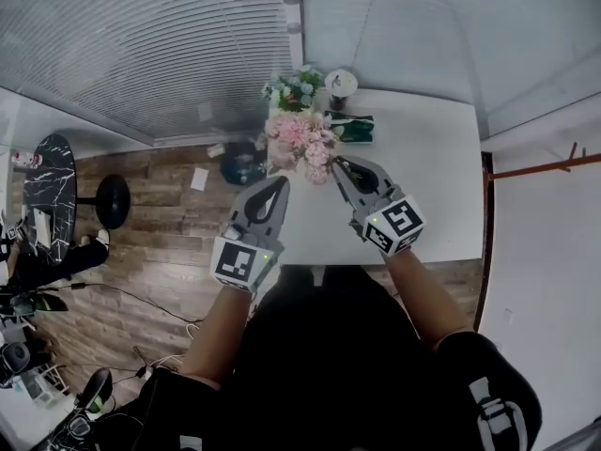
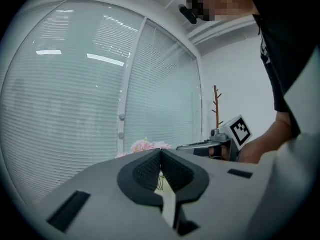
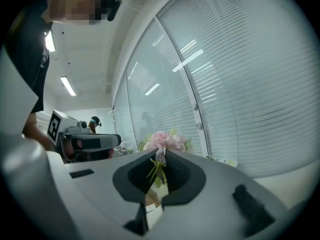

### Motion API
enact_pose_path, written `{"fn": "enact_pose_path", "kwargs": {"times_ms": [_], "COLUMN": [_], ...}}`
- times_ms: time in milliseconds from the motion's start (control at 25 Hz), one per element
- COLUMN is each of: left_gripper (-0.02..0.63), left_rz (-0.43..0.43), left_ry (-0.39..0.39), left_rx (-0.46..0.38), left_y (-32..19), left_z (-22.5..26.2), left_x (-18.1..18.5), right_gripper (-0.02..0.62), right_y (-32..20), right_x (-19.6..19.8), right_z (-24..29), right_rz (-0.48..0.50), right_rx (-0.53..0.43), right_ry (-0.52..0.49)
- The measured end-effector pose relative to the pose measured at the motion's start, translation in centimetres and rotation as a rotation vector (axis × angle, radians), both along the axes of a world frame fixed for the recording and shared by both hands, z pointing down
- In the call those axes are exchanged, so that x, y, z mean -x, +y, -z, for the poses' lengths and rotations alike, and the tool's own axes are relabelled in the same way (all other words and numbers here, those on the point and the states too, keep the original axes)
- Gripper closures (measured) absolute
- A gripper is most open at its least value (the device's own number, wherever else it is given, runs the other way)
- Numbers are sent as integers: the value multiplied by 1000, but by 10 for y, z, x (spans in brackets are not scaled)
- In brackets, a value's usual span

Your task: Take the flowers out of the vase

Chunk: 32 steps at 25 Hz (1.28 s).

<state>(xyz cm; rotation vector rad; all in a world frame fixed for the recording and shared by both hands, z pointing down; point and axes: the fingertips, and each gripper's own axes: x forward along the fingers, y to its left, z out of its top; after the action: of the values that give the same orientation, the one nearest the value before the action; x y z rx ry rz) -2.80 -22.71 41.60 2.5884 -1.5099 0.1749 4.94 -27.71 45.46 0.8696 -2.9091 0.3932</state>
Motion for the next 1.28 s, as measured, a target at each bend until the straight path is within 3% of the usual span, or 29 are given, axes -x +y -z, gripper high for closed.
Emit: {"fn": "enact_pose_path", "kwargs": {"times_ms": [440,800,920,1080,1280], "left_gripper": [594,594,594,594,594], "left_rz": [-33,-119,-165,-227,-290], "left_ry": [54,76,87,67,160], "left_rx": [-107,-204,-222,-185,-198], "left_y": [6,14,17,21,20], "left_z": [59,121,132,120,115], "left_x": [24,40,43,45,26], "right_gripper": [568,568,569,569,569], "right_y": [8,17,24,34,55], "right_x": [8,14,10,1,-25], "right_z": [101,183,204,205,181], "right_rz": [-65,-173,-222,-275,-350], "right_rx": [-93,-223,-266,-280,-253], "right_ry": [-136,-174,-163,-112,-21]}}
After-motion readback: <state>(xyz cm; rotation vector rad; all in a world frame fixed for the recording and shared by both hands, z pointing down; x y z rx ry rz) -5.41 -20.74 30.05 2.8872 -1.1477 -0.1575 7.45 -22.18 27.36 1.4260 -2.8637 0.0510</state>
